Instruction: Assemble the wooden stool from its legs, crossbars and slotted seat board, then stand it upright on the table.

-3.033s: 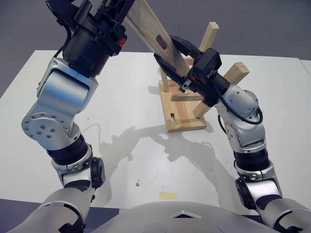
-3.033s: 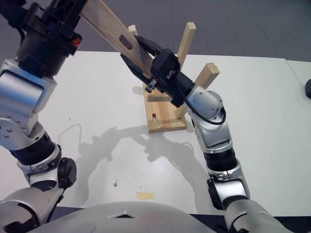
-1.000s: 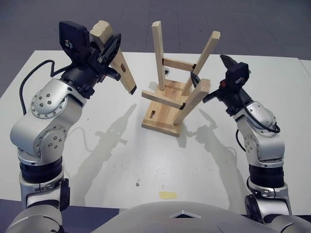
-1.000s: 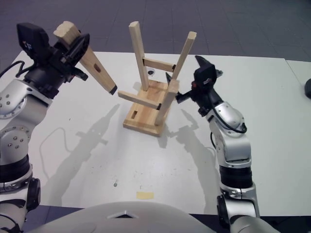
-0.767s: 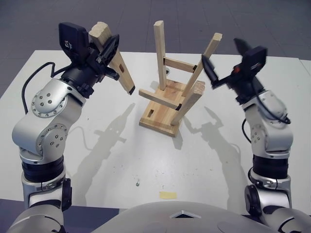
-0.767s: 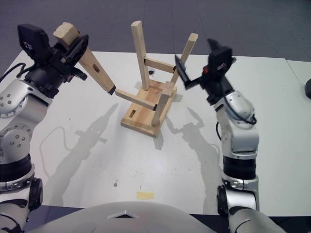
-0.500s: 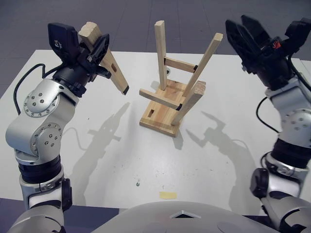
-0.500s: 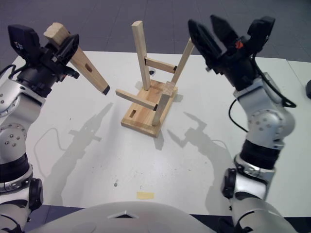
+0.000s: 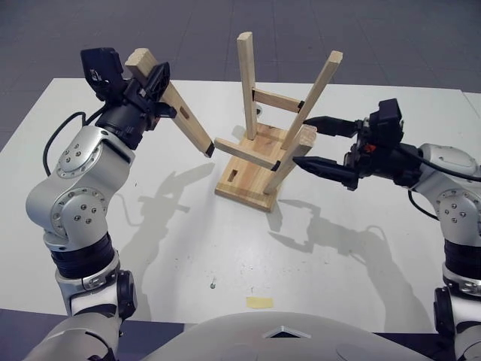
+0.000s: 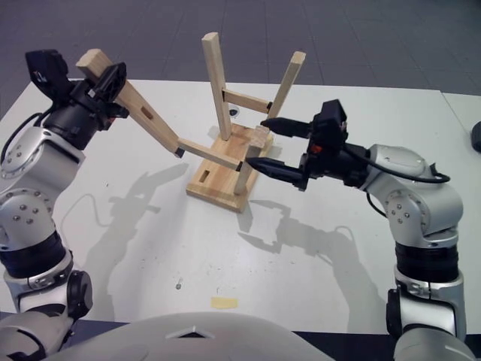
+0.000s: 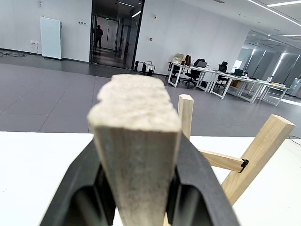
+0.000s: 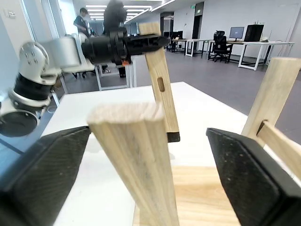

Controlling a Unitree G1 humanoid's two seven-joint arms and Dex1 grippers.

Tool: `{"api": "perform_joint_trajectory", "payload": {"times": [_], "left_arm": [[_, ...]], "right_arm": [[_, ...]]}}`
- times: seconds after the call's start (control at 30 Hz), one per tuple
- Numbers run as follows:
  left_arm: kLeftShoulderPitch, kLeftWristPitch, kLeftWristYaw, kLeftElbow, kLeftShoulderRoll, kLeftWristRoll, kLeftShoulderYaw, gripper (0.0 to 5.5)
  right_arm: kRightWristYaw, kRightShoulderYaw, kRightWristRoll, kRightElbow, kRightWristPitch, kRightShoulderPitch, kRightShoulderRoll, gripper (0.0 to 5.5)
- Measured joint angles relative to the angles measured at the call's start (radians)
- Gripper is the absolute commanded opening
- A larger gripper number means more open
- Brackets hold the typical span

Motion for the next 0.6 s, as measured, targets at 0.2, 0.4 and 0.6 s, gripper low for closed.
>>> {"api": "perform_joint_trajectory", "payload": {"times": [0.2,0.4,0.6], "left_arm": [[0.046,0.016,0.020,-0.015,-0.052,0.006,-0.038,1.02],[0.075,0.022,0.058,-0.052,-0.118,-0.004,-0.053,1.02],[0.092,0.048,0.061,-0.085,-0.111,-0.006,-0.036,1.02]], "right_arm": [[-0.033,0.030,-0.017,-0.038,-0.017,0.035,0.041,2.95],[-0.071,0.032,-0.018,-0.053,-0.029,0.051,0.072,2.25],[-0.094,0.020,-0.011,-0.055,-0.033,0.065,0.101,2.21]]}}
